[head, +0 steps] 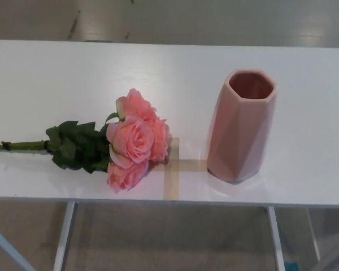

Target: Use the left hand to pick up the rose and then lift and insert it into the pink vase.

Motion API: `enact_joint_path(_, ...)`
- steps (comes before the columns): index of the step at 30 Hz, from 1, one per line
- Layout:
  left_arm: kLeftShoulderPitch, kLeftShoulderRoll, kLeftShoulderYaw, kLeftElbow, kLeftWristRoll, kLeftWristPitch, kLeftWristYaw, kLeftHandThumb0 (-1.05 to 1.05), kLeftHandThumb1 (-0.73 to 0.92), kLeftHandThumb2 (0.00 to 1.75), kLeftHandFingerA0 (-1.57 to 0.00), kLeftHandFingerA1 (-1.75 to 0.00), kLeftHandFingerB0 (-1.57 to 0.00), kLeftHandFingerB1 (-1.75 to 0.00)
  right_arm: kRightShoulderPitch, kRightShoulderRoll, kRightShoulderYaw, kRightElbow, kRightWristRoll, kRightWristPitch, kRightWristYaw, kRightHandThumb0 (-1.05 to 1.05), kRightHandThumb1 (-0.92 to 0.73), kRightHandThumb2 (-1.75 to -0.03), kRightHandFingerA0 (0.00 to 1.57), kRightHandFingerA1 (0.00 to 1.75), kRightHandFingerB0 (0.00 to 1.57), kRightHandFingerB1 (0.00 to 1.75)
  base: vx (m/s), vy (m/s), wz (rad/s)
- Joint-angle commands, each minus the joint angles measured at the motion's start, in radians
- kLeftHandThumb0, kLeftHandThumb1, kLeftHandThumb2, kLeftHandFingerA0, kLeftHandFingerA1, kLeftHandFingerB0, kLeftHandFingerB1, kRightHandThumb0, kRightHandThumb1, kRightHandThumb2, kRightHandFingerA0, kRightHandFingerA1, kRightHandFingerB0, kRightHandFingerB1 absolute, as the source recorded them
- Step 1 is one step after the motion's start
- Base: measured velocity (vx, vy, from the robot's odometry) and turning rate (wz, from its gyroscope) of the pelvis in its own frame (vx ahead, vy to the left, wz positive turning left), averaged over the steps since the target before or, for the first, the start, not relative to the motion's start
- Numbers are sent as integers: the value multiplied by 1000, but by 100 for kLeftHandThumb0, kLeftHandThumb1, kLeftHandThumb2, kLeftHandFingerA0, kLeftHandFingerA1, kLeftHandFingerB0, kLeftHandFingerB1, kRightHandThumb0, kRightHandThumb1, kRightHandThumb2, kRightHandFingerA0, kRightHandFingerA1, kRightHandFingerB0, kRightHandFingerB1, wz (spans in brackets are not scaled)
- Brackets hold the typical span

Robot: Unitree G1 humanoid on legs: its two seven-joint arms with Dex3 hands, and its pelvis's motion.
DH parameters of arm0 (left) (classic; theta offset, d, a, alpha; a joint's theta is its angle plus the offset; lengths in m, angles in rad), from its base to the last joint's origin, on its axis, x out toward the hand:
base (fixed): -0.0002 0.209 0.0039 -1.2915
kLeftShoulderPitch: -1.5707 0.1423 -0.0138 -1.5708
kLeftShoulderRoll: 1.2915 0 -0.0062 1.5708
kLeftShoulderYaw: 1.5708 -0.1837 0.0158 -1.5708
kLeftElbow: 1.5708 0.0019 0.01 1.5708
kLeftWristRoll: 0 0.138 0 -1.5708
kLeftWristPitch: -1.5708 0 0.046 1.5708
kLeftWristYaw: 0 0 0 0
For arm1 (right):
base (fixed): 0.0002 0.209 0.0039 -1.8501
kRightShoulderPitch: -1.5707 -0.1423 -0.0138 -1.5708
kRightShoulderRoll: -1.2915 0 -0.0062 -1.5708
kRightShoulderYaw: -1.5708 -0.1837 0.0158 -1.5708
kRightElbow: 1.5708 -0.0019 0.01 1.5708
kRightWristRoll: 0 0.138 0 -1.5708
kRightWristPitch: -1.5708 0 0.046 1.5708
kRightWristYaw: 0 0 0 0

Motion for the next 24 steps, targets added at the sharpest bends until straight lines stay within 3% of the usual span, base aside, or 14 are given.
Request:
enact_joint_path(1,0,12,-9,19,-5,-40,-2,-15,58,57,-77,-53,-37,-35,1,-2,-7,13,11,-26,-16,-23,-56,-56,71,51,54,44,0,0,0)
enact_joint_path(2,1,14,-19,20,3,-44,-3,-18,58,57,-69,-46,-36,-34,1,-2,-7,12,11,-27,-17,-23,-56,-56,71,51,54,44,0,0,0)
enact_joint_path(3,4,16,-28,18,11,-49,-7,-13,39,86,-43,-59,-18,-48,0,-1,-7,12,11,-26,-19,-23,-56,-56,71,51,54,44,0,0,0)
enact_joint_path(5,12,19,-47,13,20,-67,-24,-13,39,85,-39,-57,-15,-47,-2,0,-5,15,9,-24,-21,-23,-56,-56,71,51,54,44,0,0,0)
enact_joint_path(6,14,20,-62,11,30,-81,-29,-16,56,56,-55,-42,-23,-30,-3,1,-7,16,11,-23,-22,-23,-56,-56,71,51,54,44,0,0,0)
enact_joint_path(8,28,27,-113,-2,67,-140,-49,-19,53,56,-50,-41,-16,-29,-2,0,-7,18,11,-26,-22,-23,-56,-56,72,51,54,44,0,0,0)
enact_joint_path(9,37,30,-136,-18,74,-168,-57,-17,37,83,-34,-56,-3,-43,-2,2,-7,18,12,-27,-20,-23,-56,-56,72,51,54,44,0,0,0)
enact_joint_path(10,39,33,-150,-25,78,-182,-65,-25,50,58,-39,-39,-13,-29,-3,3,-7,19,12,-27,-20,-23,-56,-56,72,51,54,44,0,0,0)
enact_joint_path(14,82,40,-227,-118,89,-289,-162,-33,46,58,-19,-34,-12,-28,-11,2,-2,21,7,-24,-24,-23,-56,-56,72,51,54,44,0,0,0)
enact_joint_path(15,131,55,-261,-227,74,-338,-273,-24,35,87,-3,-47,-1,-47,-14,0,3,22,1,-23,-28,-23,-56,-56,72,50,54,44,0,0,0)
enact_joint_path(20,288,116,-337,-583,47,-310,-400,-27,30,85,-2,-47,0,-46,-13,-2,5,24,0,-25,-29,-23,-56,-56,72,51,54,44,0,0,0)
enact_joint_path(21,334,135,-343,-655,47,-304,-406,-46,45,54,-19,-31,-19,-28,-10,-1,7,24,-2,-25,-29,-23,-56,-56,72,51,54,44,0,0,0)
enact_joint_path(23,383,161,-350,-752,42,-289,-424,-46,46,54,-20,-32,-21,-28,-9,0,6,25,-1,-25,-31,-23,-56,-56,73,51,54,44,0,0,0)
enact_joint_path(24,425,188,-355,-832,18,-285,-464,-26,27,85,-7,-50,-6,-47,-6,-1,6,24,-1,-27,-31,-23,-56,-56,73,51,54,44,0,0,0)
